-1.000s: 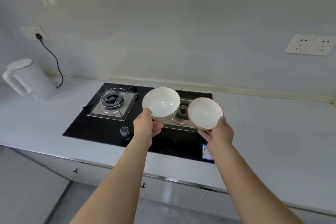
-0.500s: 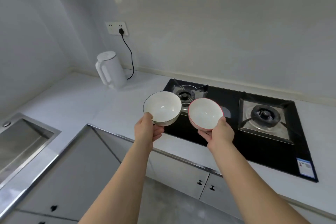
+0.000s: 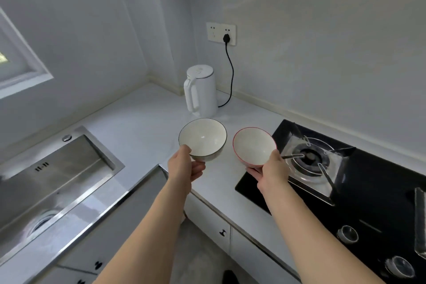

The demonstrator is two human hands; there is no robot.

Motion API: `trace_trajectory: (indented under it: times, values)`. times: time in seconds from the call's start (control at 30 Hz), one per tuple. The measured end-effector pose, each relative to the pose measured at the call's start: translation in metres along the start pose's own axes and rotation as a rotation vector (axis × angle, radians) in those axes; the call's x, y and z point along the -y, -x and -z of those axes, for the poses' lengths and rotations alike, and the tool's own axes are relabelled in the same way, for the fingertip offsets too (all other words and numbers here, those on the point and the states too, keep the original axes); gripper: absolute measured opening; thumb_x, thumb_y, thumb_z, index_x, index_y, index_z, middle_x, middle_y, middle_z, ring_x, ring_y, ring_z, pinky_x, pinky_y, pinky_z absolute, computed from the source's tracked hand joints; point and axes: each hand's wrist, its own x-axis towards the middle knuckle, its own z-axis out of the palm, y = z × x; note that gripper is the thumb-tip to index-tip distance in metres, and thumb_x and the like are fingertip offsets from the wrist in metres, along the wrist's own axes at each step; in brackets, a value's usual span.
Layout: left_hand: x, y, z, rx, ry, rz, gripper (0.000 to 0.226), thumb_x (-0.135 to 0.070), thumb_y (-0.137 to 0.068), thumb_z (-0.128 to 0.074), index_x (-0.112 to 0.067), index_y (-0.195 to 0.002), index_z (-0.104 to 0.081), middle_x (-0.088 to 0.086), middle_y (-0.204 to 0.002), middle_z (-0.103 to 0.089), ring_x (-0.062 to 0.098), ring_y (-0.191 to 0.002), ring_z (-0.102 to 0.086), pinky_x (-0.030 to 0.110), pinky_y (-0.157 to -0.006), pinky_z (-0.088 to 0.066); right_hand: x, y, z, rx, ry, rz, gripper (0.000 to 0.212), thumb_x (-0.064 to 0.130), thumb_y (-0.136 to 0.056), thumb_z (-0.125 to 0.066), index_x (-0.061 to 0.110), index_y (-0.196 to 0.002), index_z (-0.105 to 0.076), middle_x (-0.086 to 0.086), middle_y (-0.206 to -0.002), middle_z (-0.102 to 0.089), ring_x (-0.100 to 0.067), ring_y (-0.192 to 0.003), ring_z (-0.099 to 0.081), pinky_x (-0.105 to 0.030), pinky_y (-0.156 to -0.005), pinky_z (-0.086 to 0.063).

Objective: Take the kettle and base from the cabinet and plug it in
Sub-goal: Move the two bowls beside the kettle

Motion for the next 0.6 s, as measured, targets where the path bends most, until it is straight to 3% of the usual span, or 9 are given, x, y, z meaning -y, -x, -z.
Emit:
trace_trajectory:
  times: [0.23,0.43,0.6]
  values:
    - [-0.046,-0.073,0.017,-0.078,0.048,-0.001,0.019,-0.025,-0.083,-0.045,-0.012,-0.094,-0.054,0.023,-0.073,-0.066,0.028,-0.063,-0.053,0.033,-0.060,-0.053,-0.007,-0.036,-0.094,0.098,0.098,-0.038,0.041,0.035,-0.099,-0.041,0.015,-0.134,-0.049,-0.018,-0.125,-0.052,-0.039,-0.105,-0.059,-0.042,-0.059,-0.058]
    - [-0.075,-0.137,0.032,-0.112,0.055,0.035,0.017,-0.026,-0.083,-0.045,-0.015,-0.092,-0.053,0.022,-0.071,-0.066,0.027,-0.057,-0.054,0.032,-0.060,-0.055,-0.024,-0.065,-0.149,0.082,0.157,-0.072,0.039,0.032,-0.100,-0.041,0.012,-0.131,-0.051,-0.019,-0.126,-0.053,-0.042,-0.105,-0.060,-0.047,-0.067,-0.056]
    - [-0.107,-0.210,0.055,-0.137,0.056,0.053,0.019,-0.030,-0.085,-0.044,-0.016,-0.096,-0.052,0.022,-0.077,-0.067,0.023,-0.051,-0.060,0.034,-0.064,-0.058,-0.058,-0.085,-0.207,0.085,0.231,-0.093,0.038,0.032,-0.100,-0.040,0.013,-0.131,-0.052,-0.018,-0.125,-0.055,-0.034,-0.076,-0.062,-0.043,-0.059,-0.056]
